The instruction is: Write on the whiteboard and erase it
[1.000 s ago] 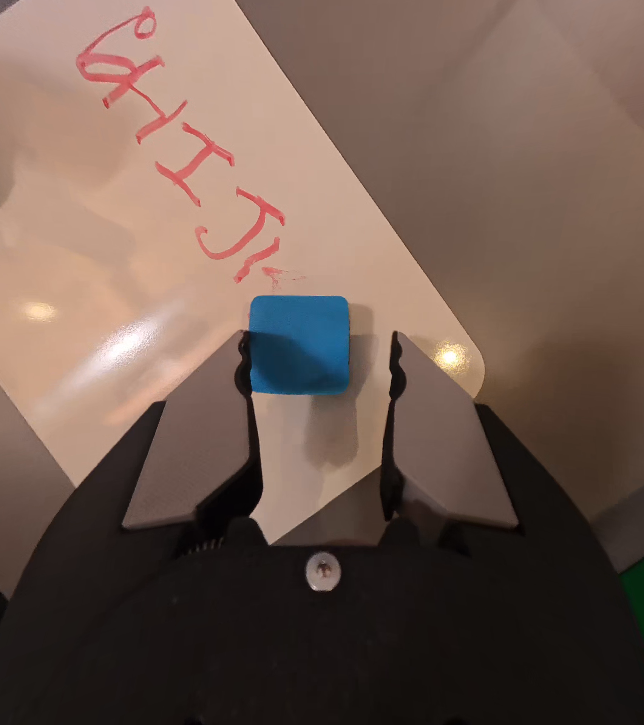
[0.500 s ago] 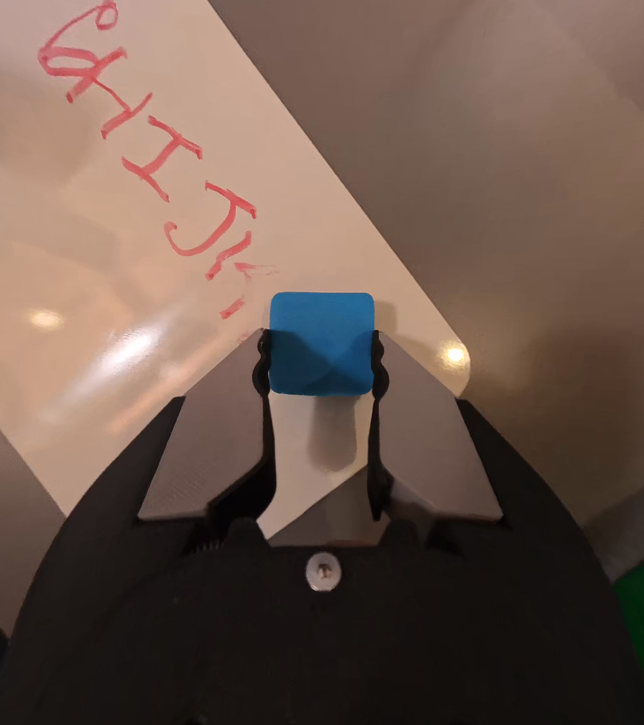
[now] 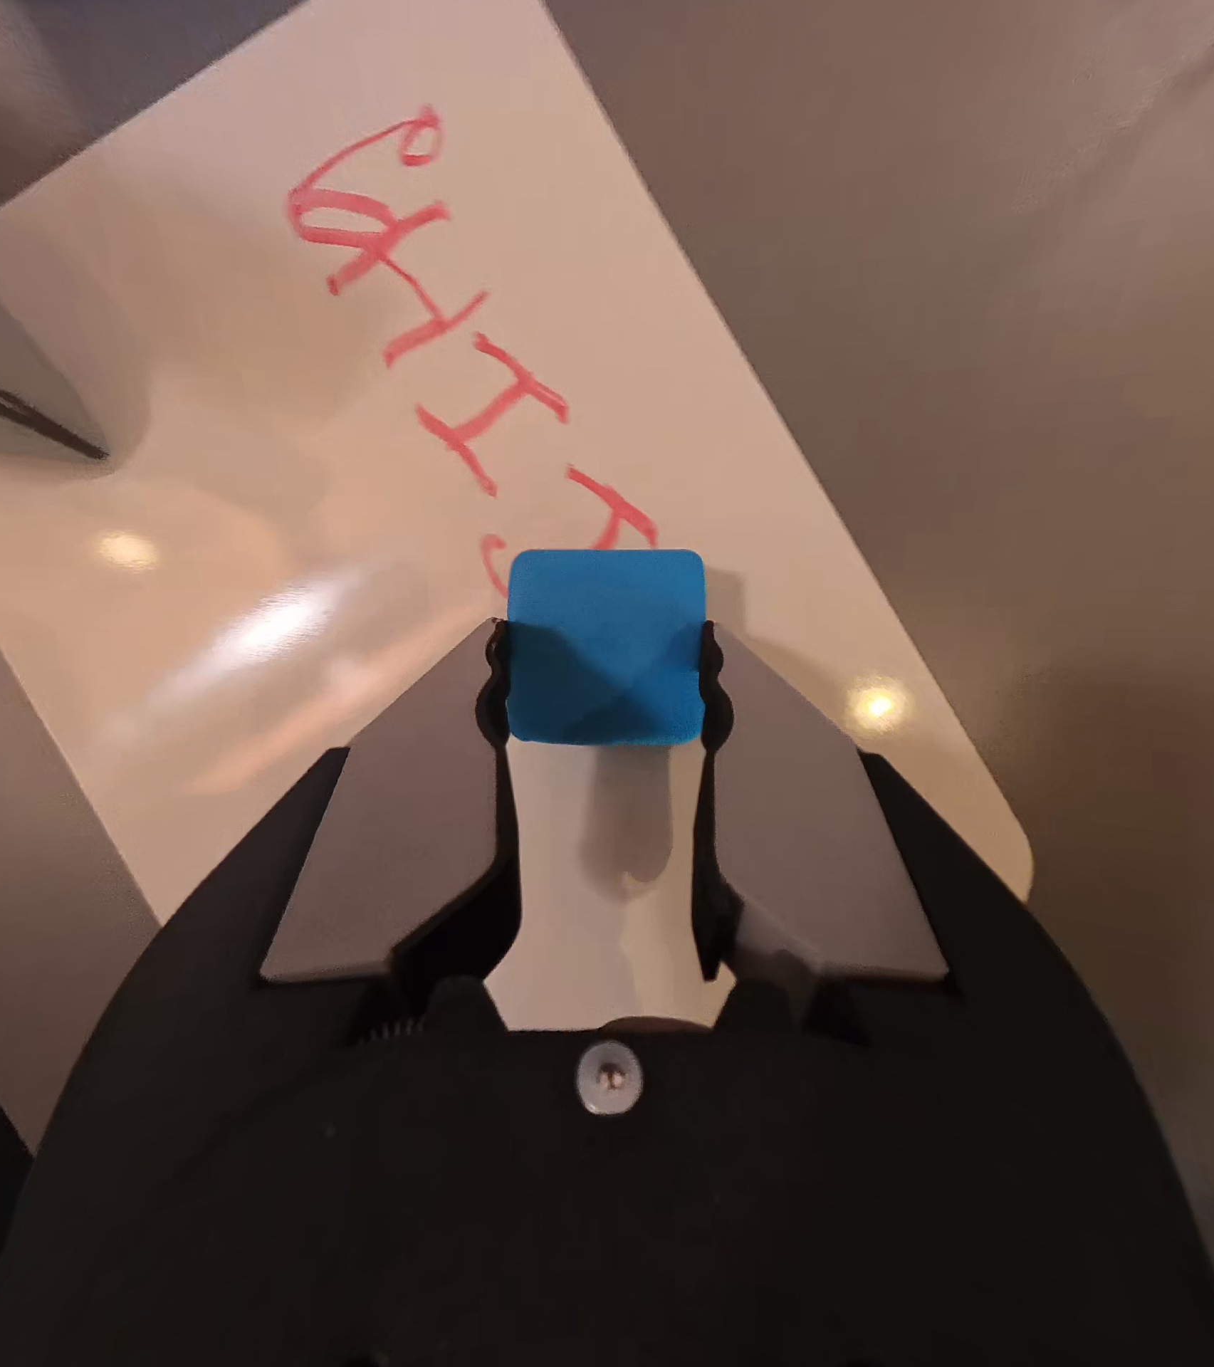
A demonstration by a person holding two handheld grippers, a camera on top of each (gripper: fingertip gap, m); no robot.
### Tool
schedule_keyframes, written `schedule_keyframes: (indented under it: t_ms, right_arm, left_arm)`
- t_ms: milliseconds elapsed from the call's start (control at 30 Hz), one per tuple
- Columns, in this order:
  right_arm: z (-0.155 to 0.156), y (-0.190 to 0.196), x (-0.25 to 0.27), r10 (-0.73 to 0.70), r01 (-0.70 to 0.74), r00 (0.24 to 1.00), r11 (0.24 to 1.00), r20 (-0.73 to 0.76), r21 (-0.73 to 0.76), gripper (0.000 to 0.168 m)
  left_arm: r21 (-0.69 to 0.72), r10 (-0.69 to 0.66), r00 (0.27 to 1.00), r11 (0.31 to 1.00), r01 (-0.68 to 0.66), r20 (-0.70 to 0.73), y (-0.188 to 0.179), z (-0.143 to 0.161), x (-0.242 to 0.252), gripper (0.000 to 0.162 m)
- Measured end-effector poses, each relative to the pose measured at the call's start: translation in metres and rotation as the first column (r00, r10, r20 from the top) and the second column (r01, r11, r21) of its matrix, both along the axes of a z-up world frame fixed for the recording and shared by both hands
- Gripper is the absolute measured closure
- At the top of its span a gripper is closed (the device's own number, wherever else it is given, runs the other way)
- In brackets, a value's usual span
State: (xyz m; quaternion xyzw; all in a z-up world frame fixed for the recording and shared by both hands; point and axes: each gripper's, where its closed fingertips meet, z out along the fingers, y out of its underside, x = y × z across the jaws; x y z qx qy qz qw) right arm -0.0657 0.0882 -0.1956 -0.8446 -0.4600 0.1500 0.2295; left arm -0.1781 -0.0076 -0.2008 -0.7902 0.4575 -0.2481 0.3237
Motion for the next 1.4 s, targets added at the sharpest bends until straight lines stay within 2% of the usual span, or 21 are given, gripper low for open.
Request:
schedule_keyframes:
  t_ms: [100, 200, 267, 433, 500, 567, 633, 800, 967, 1033, 1100, 1167, 1233, 1300, 1400]
  right_arm:
    - [0.000, -0.006, -0.006, 0.035, -0.035, 0.999, 0.999, 0.018, -0.012, 0.119]
    - [0.000, 0.025, 0.015, -0.104, 0.104, 0.994, 0.995, 0.023, 0.000, 0.119]
    - [0.000, 0.033, 0.014, -0.137, 0.137, 0.990, 0.991, 0.012, 0.000, 0.119]
    - [-0.001, -0.001, -0.030, 0.028, -0.028, 0.999, 1.000, 0.026, 0.011, 0.119]
    - [-0.002, 0.000, -0.031, 0.025, -0.024, 0.999, 1.000, 0.041, -0.017, 0.119]
    - [-0.004, 0.022, -0.015, -0.068, 0.068, 0.995, 0.998, 0.077, 0.010, 0.119]
    - [-0.006, 0.032, -0.014, -0.117, 0.118, 0.992, 0.993, 0.045, -0.023, 0.119]
    - [-0.004, 0.010, -0.037, 0.009, -0.009, 0.998, 1.000, 0.054, -0.001, 0.119]
    - [-0.003, 0.041, -0.015, -0.152, 0.152, 0.987, 0.988, 0.051, 0.001, 0.119]
    - [-0.003, 0.019, -0.035, -0.046, 0.046, 0.999, 0.998, 0.001, -0.033, 0.119]
    - [-0.003, -0.003, -0.045, 0.045, -0.044, 0.998, 0.999, 0.042, -0.016, 0.119]
    - [-0.003, -0.005, -0.036, 0.037, -0.034, 0.996, 0.999, 0.082, -0.037, 0.119]
    - [-0.003, 0.025, -0.012, -0.096, 0.094, 0.988, 0.995, 0.119, 0.023, 0.119]
    - [-0.004, 0.032, -0.009, -0.142, 0.143, 0.985, 0.990, 0.095, -0.003, 0.120]
    - [-0.004, -0.002, -0.037, 0.012, -0.005, 0.996, 0.997, 0.091, -0.071, 0.119]
  left_arm:
    - [-0.001, -0.001, 1.000, 1.000, 0.001, 0.002, 0.000, 0.000, 0.000, 0.162]
    - [0.005, 0.000, 1.000, 1.000, 0.000, 0.000, 0.000, 0.000, 0.000, 0.162]
    - [0.005, -0.001, 1.000, 1.000, 0.001, 0.000, 0.000, 0.000, 0.000, 0.162]
    - [0.001, -0.001, 1.000, 1.000, 0.001, 0.003, 0.000, 0.000, 0.000, 0.162]
    - [0.001, -0.001, 1.000, 1.000, 0.001, 0.003, 0.000, 0.000, 0.000, 0.162]
    - [0.002, 0.000, 1.000, 1.000, 0.000, 0.002, 0.000, 0.000, 0.000, 0.162]
    - [0.003, 0.000, 1.000, 1.000, 0.000, 0.001, 0.000, 0.000, 0.000, 0.162]
    - [0.001, -0.001, 1.000, 1.000, 0.001, 0.003, 0.000, 0.000, 0.000, 0.162]
    - [0.008, -0.001, 1.000, 1.000, 0.001, 0.000, 0.000, 0.000, 0.000, 0.162]
    - [0.007, -0.001, 1.000, 1.000, 0.001, 0.000, 0.000, 0.000, 0.000, 0.162]
    - [0.004, -0.003, 1.000, 1.000, 0.003, 0.001, 0.000, 0.000, 0.000, 0.162]
    - [0.000, -0.003, 1.000, 1.000, 0.003, 0.003, 0.000, 0.000, 0.000, 0.162]
    - [0.004, -0.002, 1.000, 1.000, 0.002, 0.002, 0.000, 0.000, 0.000, 0.162]
    - [0.010, 0.001, 1.000, 1.000, -0.001, -0.001, 0.000, 0.000, 0.000, 0.162]
    - [0.004, 0.001, 1.000, 1.000, -0.001, 0.001, 0.000, 0.000, 0.000, 0.162]
